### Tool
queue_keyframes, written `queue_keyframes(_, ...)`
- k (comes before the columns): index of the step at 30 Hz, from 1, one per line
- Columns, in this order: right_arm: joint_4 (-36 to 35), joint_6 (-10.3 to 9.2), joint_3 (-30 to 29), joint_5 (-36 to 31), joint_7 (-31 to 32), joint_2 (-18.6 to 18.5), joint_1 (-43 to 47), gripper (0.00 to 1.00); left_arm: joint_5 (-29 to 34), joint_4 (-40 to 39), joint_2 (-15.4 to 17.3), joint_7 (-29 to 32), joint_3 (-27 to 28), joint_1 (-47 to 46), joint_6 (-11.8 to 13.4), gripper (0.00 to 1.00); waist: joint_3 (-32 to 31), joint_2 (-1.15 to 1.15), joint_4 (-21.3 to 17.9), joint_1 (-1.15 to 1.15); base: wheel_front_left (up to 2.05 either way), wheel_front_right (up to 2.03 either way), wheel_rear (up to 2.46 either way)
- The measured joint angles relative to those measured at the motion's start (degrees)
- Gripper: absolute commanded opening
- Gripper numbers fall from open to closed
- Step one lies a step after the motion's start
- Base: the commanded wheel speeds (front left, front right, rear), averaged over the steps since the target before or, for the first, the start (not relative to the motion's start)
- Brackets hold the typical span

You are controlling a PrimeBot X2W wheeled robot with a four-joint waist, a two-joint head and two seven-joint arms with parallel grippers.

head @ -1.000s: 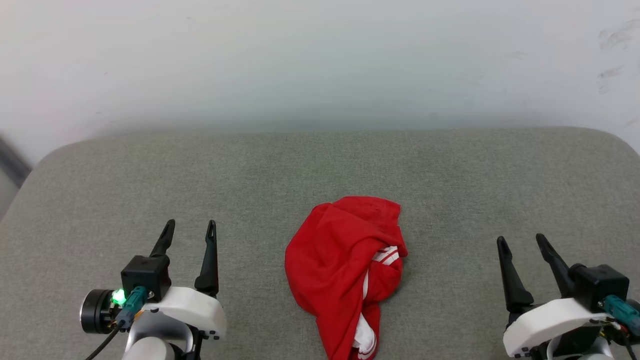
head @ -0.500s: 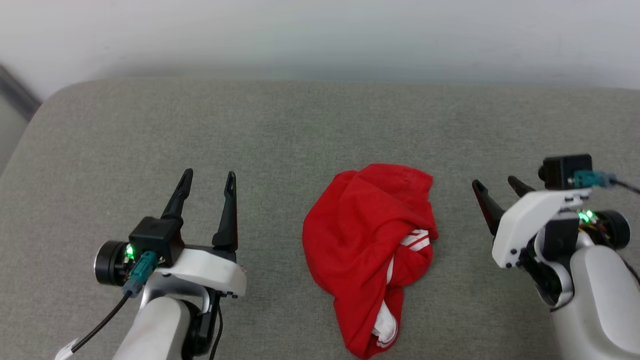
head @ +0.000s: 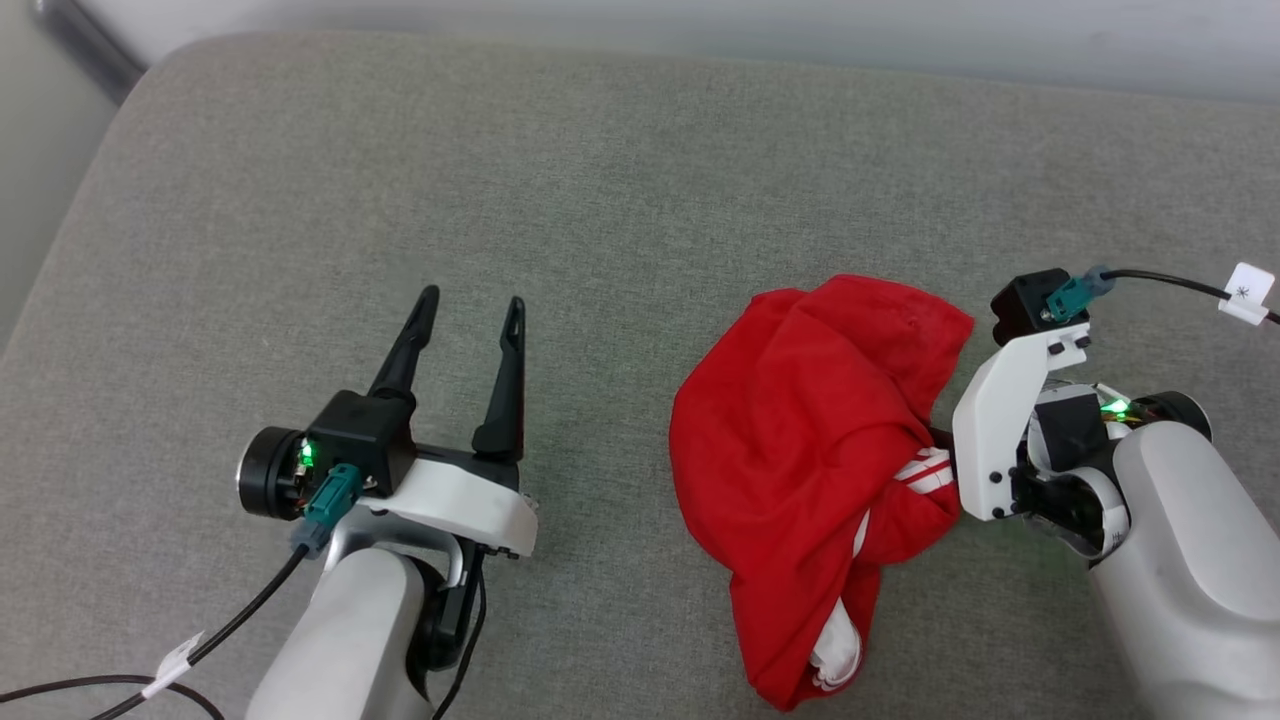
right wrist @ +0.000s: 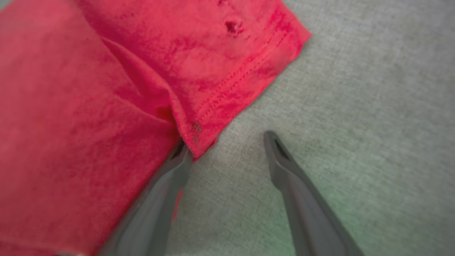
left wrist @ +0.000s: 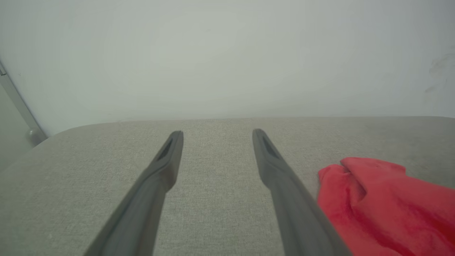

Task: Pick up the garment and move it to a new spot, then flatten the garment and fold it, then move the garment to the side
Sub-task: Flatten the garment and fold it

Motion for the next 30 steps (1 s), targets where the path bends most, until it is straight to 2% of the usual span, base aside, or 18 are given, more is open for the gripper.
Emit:
queue_keyframes(1, 0.56, 0.00, 0.19, 0.48, 0.35, -0.09, -0.35, 1.00, 0.01, 0.25, -0.18, -0.15, -0.10, -0.11, -0.15, 1.00, 0.20, 0.00, 0.21, 0.00, 0.00, 0.00, 0.00)
queue_keyframes(2, 1.04, 0.00, 0.43, 0.76, 0.78, -0.22, -0.66, 0.81, 0.02, 0.52, -0.35, -0.18, -0.21, -0.14, -0.19, 1.00, 0.33, 0.00, 0.38, 0.00, 0.00, 0.00, 0.00)
queue_keyframes(3, 1.42, 0.00, 0.73, 1.11, 1.04, -0.38, -1.02, 0.36, 0.04, 0.80, -0.42, -0.22, -0.23, -0.16, -0.34, 1.00, 0.38, 0.00, 0.49, 0.00, 0.00, 0.00, 0.00)
queue_keyframes(4, 1.63, -0.01, 0.99, 1.75, 0.99, -0.43, -1.22, 0.00, 0.04, 1.07, -0.44, -0.25, -0.24, -0.19, -0.35, 1.00, 0.36, 0.00, 0.52, 0.00, 0.00, 0.00, 0.00)
queue_keyframes(8, 1.83, 0.01, 2.44, 2.41, -1.89, -0.79, -1.77, 0.00, 0.08, 2.00, -0.75, -0.54, -0.44, -0.37, -0.71, 1.00, -0.14, 0.00, 0.28, 0.00, 0.00, 0.00, 0.00)
queue_keyframes(10, 1.42, 0.02, 2.71, 1.79, -5.30, -1.07, -2.27, 0.00, 0.15, 2.32, -0.75, -0.60, -0.55, -0.37, -0.79, 1.00, -0.54, 0.00, 0.04, 0.00, 0.00, 0.00, 0.00)
queue_keyframes(16, 1.63, 0.02, -1.46, -2.52, -13.45, -2.37, -7.07, 0.00, 0.41, 2.66, -0.78, -0.67, -0.66, -0.37, -0.77, 1.00, -1.22, 0.00, -1.11, 0.00, 0.00, 0.00, 0.00)
queue_keyframes(22, 1.22, 0.01, -12.06, -7.05, -18.57, -3.32, -6.06, 0.00, 0.35, 2.82, -0.35, -0.71, -0.40, 0.07, -0.42, 1.00, -2.07, 0.00, -2.43, 0.00, 0.00, 0.00, 0.00)
queue_keyframes(25, -0.40, 0.01, -18.61, -9.03, -19.51, -3.74, -1.27, 0.00, 0.04, 2.91, 0.10, -0.75, -0.05, 1.21, -0.09, 1.00, -2.90, 0.00, -3.17, 0.00, 0.00, 0.00, 0.00)
queue_keyframes(30, -1.89, 0.01, -27.65, -11.46, -19.50, -1.85, 8.73, 0.00, -0.48, 2.98, 0.37, -0.69, 0.24, 2.96, 0.67, 1.00, -4.33, 0.00, -4.59, 0.00, 0.00, 0.00, 0.00)
